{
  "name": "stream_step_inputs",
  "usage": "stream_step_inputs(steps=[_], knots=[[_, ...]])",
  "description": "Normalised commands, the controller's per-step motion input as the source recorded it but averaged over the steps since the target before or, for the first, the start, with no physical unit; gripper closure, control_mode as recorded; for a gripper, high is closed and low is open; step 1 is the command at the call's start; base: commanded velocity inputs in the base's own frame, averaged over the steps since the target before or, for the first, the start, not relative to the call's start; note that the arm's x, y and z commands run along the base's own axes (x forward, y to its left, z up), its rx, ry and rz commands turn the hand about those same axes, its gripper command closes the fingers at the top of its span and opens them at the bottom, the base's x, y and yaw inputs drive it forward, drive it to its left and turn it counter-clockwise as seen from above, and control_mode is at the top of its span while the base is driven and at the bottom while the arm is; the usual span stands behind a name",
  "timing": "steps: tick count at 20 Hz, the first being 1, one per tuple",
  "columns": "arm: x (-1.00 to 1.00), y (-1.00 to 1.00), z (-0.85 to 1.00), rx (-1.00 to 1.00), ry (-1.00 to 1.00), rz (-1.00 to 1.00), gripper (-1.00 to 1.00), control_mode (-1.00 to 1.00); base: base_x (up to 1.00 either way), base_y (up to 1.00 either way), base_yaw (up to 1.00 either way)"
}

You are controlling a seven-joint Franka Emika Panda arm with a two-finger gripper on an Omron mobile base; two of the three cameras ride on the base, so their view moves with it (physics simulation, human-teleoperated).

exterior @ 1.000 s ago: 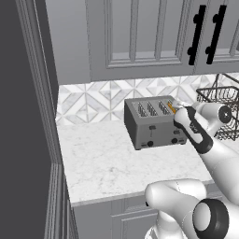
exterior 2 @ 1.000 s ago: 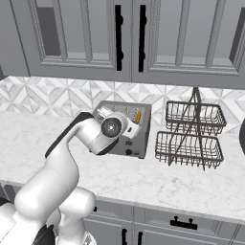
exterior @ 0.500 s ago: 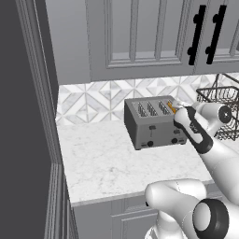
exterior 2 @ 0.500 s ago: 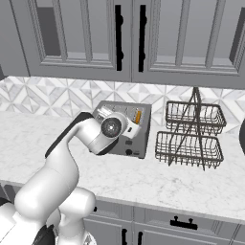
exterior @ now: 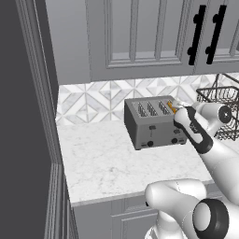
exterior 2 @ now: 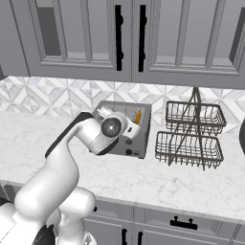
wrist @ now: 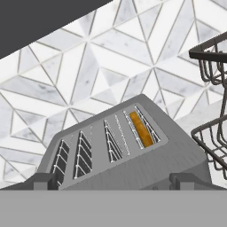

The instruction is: Start the toaster. Once the lever pops up, take the bread to the plate on the dining counter.

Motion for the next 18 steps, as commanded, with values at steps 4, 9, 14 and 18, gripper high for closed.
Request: stream_step_inputs(steps=[4,9,14,18], knots=[[0.0,0.0,0.0,0.0,0.0,0.0,-1.0,-1.0,0.0,0.0,0.0],[0.0,0.0,0.0,0.0,0.0,0.0,-1.0,-1.0,0.0,0.0,0.0],[0.0,0.0,0.0,0.0,0.0,0.0,-1.0,-1.0,0.0,0.0,0.0],[0.08,0.0,0.0,0.0,0.01,0.0,-1.0,-1.0,0.0,0.0,0.0]])
